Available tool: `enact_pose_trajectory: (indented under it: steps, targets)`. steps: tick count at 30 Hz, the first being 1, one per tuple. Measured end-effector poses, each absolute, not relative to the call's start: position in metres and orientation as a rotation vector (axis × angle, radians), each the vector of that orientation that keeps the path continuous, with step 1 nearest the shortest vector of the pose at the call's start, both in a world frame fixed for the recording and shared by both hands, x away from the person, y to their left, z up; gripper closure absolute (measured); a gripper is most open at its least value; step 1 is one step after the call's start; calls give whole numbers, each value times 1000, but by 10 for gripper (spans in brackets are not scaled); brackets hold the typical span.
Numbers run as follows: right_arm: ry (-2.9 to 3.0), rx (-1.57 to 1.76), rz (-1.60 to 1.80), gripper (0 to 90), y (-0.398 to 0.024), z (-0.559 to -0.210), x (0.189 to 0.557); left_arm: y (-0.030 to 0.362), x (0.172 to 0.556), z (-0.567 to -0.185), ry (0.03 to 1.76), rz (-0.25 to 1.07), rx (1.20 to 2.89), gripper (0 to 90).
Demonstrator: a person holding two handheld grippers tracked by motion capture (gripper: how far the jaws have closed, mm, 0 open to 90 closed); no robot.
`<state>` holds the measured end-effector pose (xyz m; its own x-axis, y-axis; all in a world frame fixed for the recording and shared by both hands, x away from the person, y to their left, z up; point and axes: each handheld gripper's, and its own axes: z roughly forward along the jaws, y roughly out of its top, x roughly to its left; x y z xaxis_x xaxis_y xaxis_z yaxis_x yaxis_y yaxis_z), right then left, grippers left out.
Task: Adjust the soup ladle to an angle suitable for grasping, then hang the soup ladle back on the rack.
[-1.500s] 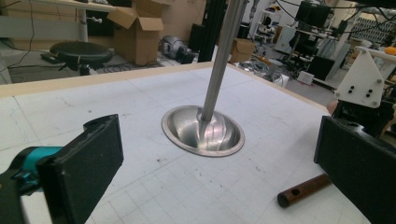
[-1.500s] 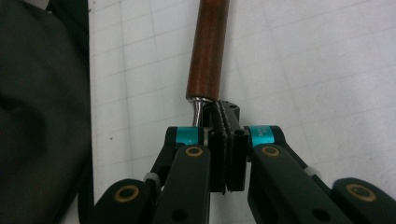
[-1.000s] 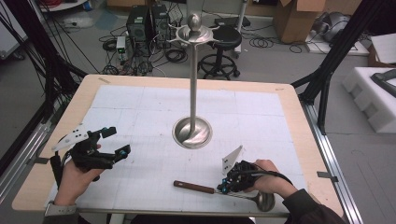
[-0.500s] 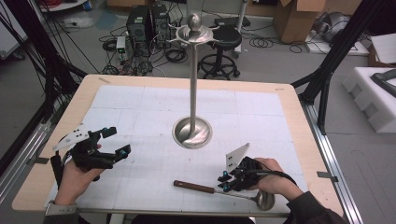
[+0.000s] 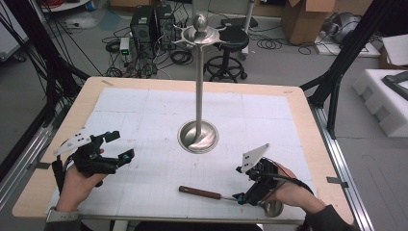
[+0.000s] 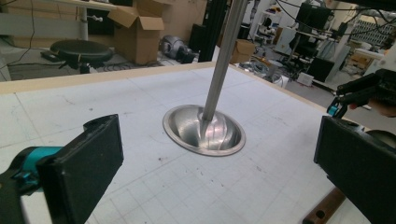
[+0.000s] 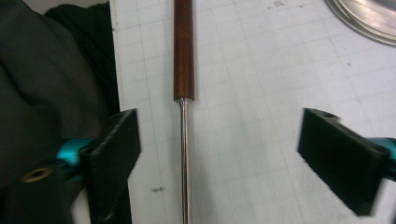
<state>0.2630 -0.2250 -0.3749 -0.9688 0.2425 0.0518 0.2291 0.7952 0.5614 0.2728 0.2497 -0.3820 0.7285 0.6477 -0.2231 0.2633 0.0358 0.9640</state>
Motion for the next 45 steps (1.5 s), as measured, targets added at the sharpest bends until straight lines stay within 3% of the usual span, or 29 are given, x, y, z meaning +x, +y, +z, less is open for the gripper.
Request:
enact_pose_trajectory:
  steps: [3, 20, 25, 27, 36, 45]
  targets:
    - [2940, 445, 867, 0, -229, -374, 258, 250, 273, -382, 766, 344, 1551, 19]
    - [2988, 439, 625, 1, -235, -385, 243, 249, 273, -382, 770, 344, 1550, 19]
    - [3014, 409, 507, 50, -230, -393, 243, 249, 273, -382, 768, 346, 1551, 19]
    - [3018, 412, 489, 92, -228, -394, 244, 250, 272, -382, 769, 349, 1548, 19]
    - [3086, 398, 372, 452, -218, -401, 242, 248, 273, -384, 773, 343, 1560, 19]
    - [3100, 374, 262, 625, -212, -408, 240, 250, 274, -385, 777, 341, 1553, 19]
